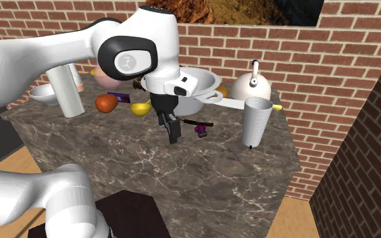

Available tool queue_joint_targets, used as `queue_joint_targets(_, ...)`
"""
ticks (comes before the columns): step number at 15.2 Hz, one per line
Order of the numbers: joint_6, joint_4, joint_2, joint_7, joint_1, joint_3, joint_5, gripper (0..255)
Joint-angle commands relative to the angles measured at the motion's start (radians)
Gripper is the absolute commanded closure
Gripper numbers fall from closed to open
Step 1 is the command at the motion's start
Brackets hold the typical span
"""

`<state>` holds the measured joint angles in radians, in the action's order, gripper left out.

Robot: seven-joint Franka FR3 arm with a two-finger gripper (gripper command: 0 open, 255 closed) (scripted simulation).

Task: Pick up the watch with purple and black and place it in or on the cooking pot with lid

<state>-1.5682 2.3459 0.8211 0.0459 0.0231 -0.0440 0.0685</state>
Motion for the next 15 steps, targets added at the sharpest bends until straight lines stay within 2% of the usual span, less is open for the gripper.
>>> queue_joint_targets(1,0.0,0.0,0.0,0.0,0.0,0.0,0.0,0)
queue_joint_targets(9,-0.216,-0.117,-0.252,0.014,0.001,-0.002,0.02,0)
queue_joint_targets(15,-0.291,-0.06,-0.266,0.013,0.003,0.003,0.025,0)
